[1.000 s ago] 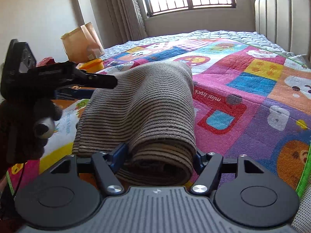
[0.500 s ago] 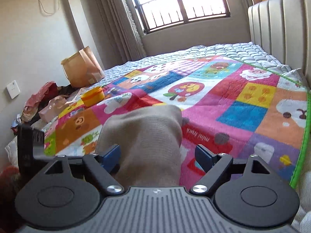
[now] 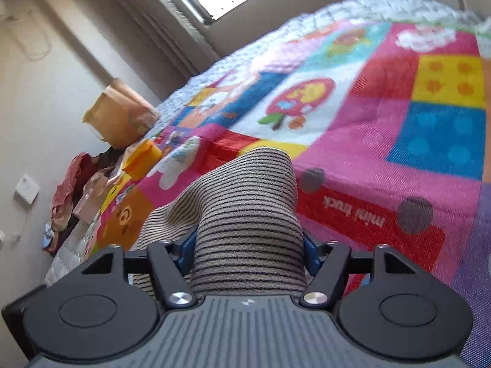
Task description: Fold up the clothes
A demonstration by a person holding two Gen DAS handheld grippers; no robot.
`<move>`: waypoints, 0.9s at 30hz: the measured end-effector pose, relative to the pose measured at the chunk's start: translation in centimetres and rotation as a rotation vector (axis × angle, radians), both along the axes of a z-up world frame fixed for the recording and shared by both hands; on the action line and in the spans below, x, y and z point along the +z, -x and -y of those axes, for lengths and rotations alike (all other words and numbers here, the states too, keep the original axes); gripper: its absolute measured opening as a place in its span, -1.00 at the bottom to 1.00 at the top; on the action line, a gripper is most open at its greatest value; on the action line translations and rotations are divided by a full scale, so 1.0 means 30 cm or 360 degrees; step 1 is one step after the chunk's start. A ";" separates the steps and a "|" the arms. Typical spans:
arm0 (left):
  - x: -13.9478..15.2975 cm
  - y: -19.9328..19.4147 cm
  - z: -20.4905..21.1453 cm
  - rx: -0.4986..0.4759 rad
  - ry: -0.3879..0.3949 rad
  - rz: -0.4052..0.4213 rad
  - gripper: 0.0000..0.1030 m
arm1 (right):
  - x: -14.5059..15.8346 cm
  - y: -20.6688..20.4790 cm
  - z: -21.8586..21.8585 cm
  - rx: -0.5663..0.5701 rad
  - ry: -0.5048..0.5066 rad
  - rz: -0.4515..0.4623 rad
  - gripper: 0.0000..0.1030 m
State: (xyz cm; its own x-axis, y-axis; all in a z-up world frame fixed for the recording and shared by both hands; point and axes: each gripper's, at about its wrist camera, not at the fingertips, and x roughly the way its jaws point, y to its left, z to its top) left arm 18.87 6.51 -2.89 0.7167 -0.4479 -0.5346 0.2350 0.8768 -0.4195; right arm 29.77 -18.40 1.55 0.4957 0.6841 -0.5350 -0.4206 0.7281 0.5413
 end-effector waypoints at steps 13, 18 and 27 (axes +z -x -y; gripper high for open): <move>-0.002 0.002 0.015 -0.0008 -0.0029 0.0006 1.00 | 0.001 0.068 0.003 -0.0068 0.0350 0.0236 0.38; -0.001 0.001 0.014 -0.0007 -0.0022 0.0010 1.00 | 0.033 0.160 0.057 -0.0040 0.0318 0.0285 0.45; -0.001 0.003 0.024 -0.0010 -0.0055 0.0010 1.00 | -0.073 0.209 0.086 -0.0182 0.0344 0.0224 0.65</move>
